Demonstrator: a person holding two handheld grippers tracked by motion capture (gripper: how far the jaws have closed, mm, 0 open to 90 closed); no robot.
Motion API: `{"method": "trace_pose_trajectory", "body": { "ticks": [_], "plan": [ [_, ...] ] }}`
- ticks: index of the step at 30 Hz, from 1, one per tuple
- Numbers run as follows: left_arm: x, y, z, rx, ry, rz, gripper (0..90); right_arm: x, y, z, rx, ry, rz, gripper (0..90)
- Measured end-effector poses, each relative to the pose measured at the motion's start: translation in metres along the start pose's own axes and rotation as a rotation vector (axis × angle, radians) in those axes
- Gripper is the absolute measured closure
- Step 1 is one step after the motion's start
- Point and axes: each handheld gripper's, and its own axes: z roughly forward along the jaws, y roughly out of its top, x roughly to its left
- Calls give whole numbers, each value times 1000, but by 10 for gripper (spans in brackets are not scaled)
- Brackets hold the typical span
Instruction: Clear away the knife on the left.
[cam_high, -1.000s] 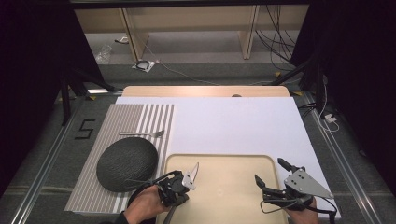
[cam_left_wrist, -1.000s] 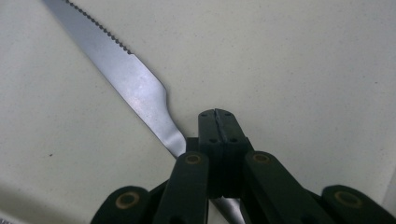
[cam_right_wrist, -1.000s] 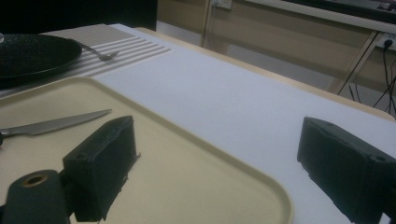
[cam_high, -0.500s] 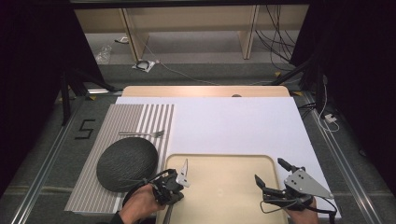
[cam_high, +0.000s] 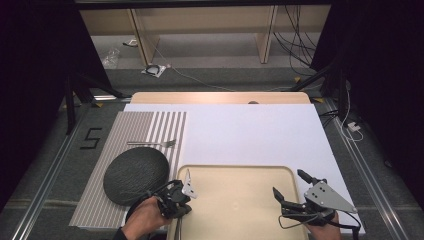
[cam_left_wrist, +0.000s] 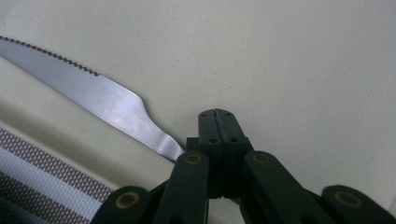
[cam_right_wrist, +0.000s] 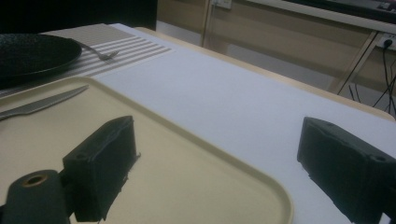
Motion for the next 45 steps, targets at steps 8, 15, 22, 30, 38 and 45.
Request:
{"method": "trace_pose_trajectory", "body": {
  "ticks": [8, 15, 22, 30, 38, 45],
  "plan": [
    [4, -7, -3, 6, -1, -22, 896, 0, 0, 0, -2, 0, 0, 126],
    [8, -11, -5, 5, -6, -40, 895, 0, 0, 0, -2, 1, 0, 126],
    [8, -10, -6, -4, 0, -47, 871, 0, 0, 0, -2, 1, 0, 125],
    [14, -8, -14, -58, 3, -109, 550, 0, 0, 0, -3, 3, 0, 126],
    [18, -6, -22, -120, 56, -144, 306, -1, -1, 0, -1, 7, 4, 126],
    [26, -6, -33, -178, 80, -180, 229, -2, -2, 0, -5, 9, 12, 126]
  ]
}}
